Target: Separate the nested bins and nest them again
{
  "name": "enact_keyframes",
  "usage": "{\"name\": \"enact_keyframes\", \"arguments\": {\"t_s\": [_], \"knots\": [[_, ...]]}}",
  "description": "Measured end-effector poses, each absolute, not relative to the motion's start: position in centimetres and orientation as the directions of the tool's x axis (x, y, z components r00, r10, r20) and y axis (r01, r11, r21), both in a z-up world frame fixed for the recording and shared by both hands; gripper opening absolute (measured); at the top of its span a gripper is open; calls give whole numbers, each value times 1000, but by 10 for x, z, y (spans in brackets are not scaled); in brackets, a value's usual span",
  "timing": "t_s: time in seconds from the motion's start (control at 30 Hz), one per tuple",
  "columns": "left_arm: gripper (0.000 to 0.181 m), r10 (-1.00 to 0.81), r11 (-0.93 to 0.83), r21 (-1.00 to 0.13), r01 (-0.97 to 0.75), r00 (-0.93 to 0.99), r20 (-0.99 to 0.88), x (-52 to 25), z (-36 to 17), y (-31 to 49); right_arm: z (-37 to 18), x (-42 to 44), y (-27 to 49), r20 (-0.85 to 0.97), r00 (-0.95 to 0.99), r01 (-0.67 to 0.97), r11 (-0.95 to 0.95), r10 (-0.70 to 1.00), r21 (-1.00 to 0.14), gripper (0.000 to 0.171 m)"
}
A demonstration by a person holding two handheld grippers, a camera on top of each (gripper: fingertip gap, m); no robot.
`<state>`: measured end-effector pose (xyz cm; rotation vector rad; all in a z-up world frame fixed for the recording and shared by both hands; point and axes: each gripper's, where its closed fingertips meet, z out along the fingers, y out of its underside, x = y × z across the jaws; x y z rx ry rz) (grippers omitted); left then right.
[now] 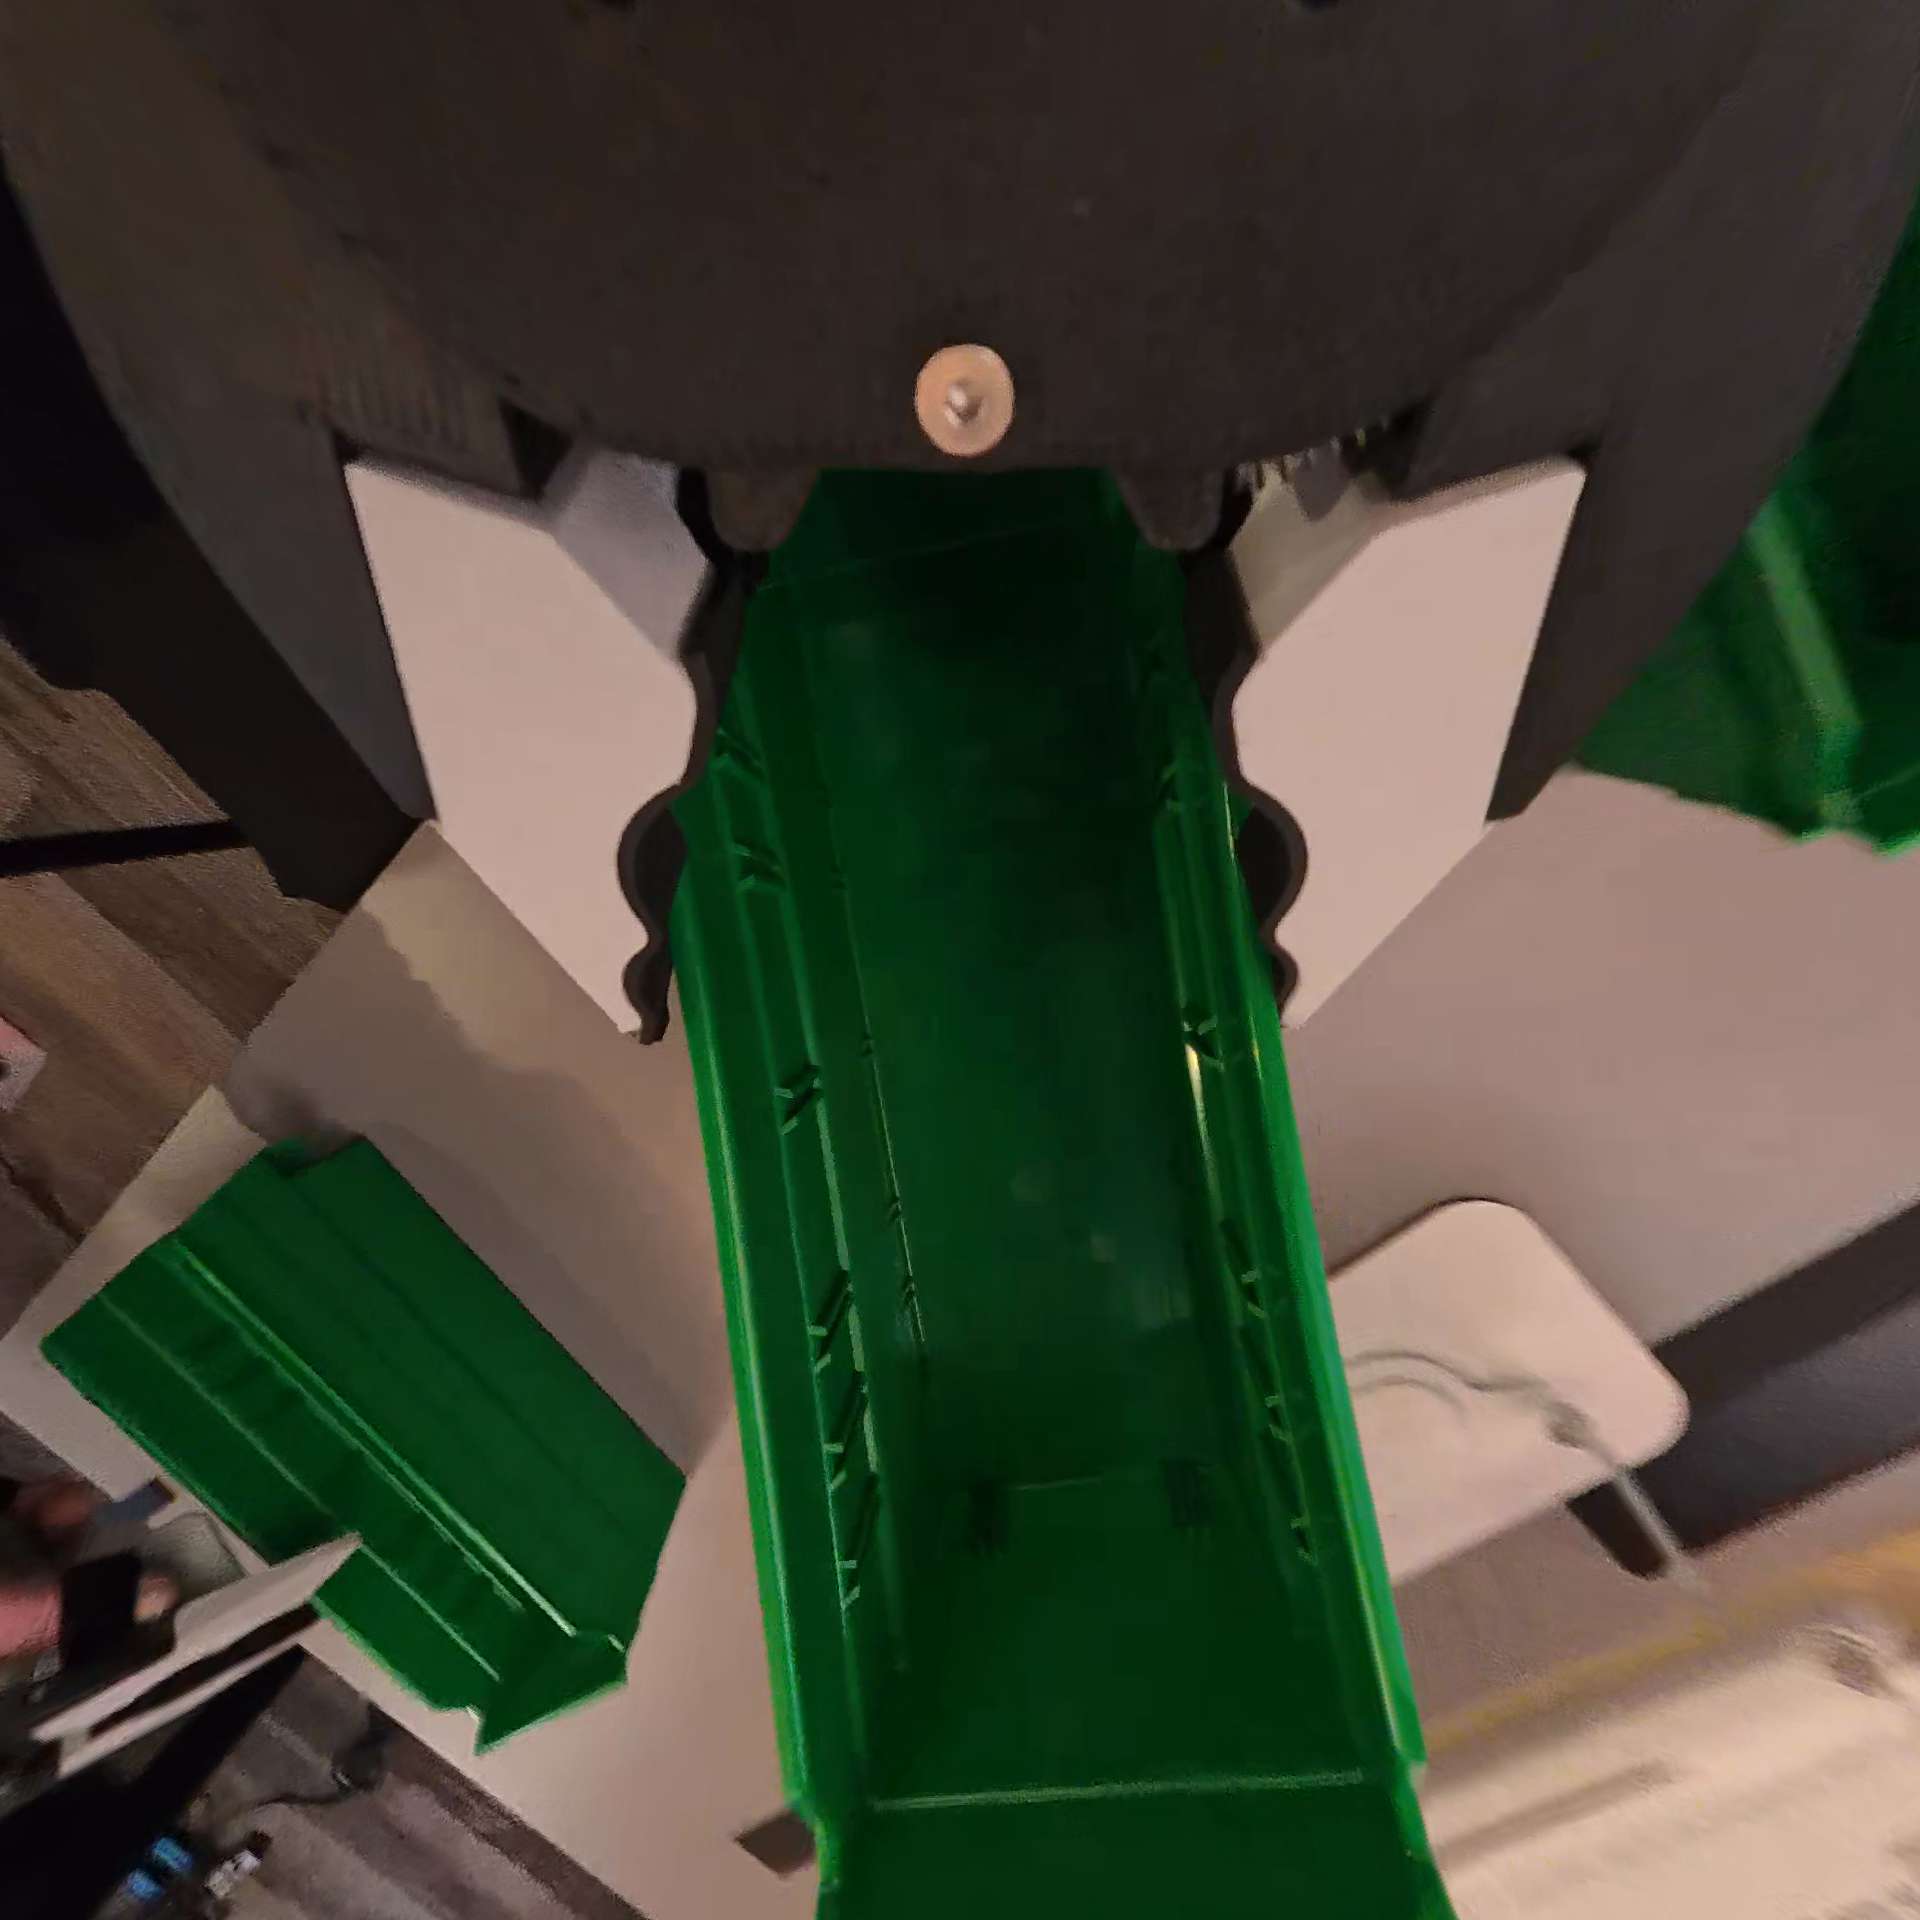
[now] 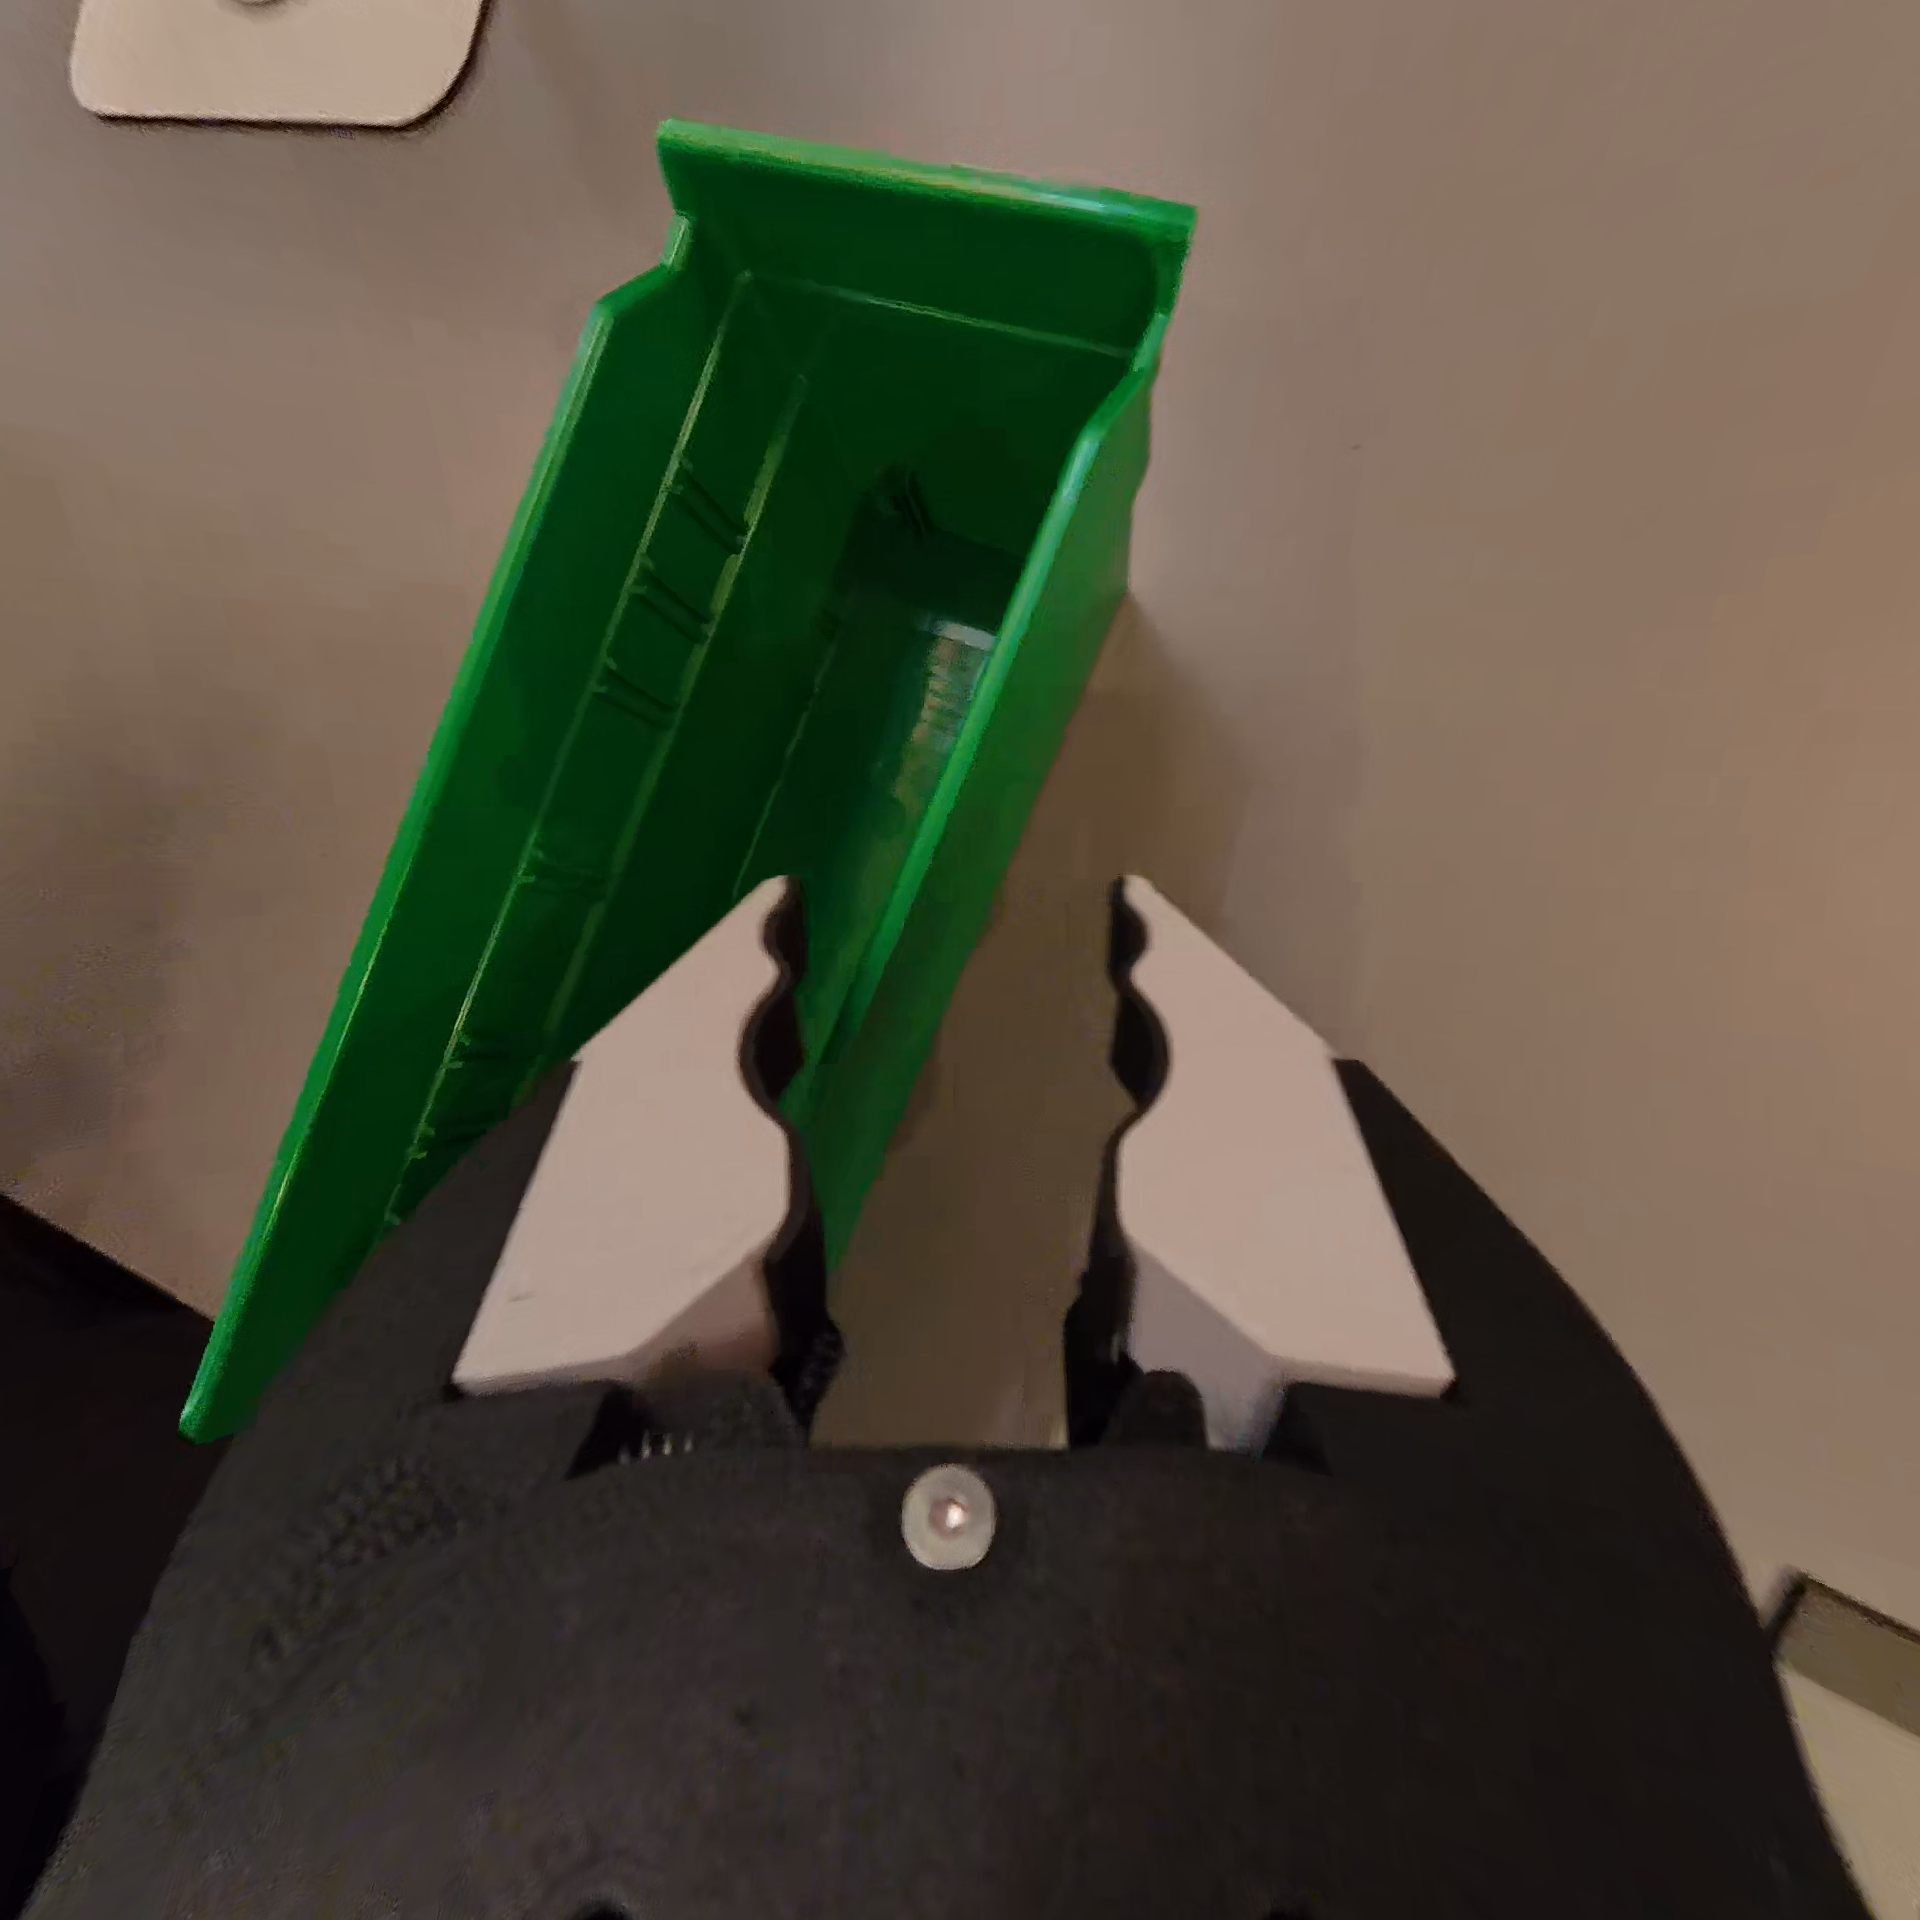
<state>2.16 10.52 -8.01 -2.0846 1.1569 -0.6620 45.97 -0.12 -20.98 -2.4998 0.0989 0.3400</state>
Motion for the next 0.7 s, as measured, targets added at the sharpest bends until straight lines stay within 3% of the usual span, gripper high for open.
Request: {"name": "enact_keyframes", "arguments": {"t_s": [0.17, 0.27, 0.43, 0.53, 0.7], "knots": [[110, -868, -441, -691, -572, 469, 166, 59, -140, 96, -162, 479, -1, -86, 992, -123, -733, -88, -669, 89], [111, -869, -455, -652, -607, 464, 174, 71, -168, 89, -117, 436, 5, -58, 998, -26, -671, 26, -741, 67], [115, -867, -475, -602, -642, 460, 193, 84, -202, 76, -101, 286, 7, -87, 905, 243, -675, 416, -697, 55], [120, -866, -475, -589, -654, 467, 179, 89, -215, 70, -121, 214, 7, -148, 844, 319, -703, 516, -635, 56], [124, -870, -460, -589, -664, 470, 149, 90, -216, 62, -155, 158, 23, -277, 829, 249, -765, 485, -594, 69]]}}
